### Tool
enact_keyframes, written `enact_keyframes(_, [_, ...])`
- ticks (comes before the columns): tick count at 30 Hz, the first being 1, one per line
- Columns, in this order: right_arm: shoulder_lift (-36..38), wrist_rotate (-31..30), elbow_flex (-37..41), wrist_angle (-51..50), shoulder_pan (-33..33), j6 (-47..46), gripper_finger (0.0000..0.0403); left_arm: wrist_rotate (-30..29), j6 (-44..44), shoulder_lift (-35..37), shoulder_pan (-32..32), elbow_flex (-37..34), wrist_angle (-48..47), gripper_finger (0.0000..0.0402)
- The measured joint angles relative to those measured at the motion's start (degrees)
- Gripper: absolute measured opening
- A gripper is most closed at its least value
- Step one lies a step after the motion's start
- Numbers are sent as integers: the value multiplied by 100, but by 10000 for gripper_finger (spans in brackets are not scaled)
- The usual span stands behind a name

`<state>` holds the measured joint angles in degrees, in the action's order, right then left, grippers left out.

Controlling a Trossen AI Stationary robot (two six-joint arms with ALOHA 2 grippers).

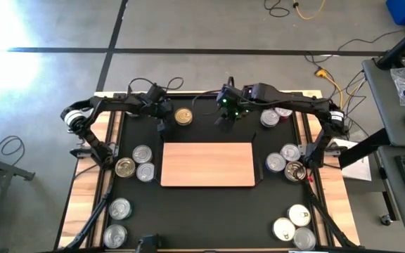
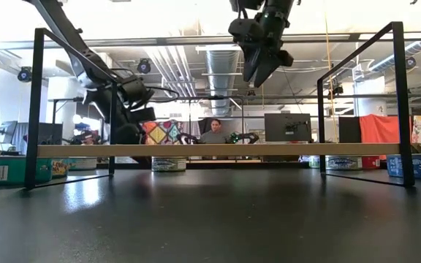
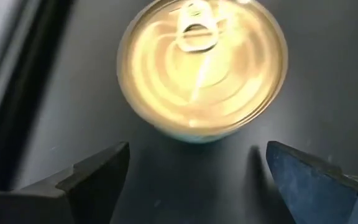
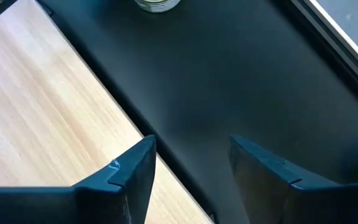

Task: Stack canned seafood by type on shelf
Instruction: Put the top left green tuna can on the shelf

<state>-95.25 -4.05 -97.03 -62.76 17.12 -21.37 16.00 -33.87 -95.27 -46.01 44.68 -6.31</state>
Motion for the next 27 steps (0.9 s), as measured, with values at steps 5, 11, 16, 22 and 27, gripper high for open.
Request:
enact_keyframes(5, [33, 88, 0, -18, 2, 232, 197, 2, 393, -378, 308, 67, 400, 361])
enact_keyframes(11, [16, 407, 0, 3, 38, 399, 192, 45, 910, -618, 503, 62, 1313, 361])
enact_keyframes(16, [-36, 400, 10, 101, 113, 323, 205, 300, 1342, -742, 565, 64, 2020, 361])
enact_keyframes(22, [-226, 359, 15, 274, 313, 209, 227, 300, 1322, -817, 737, 62, 2256, 361])
enact_keyframes(27, [-559, 391, 15, 714, 384, 341, 245, 229, 1320, -927, 803, 62, 2580, 361])
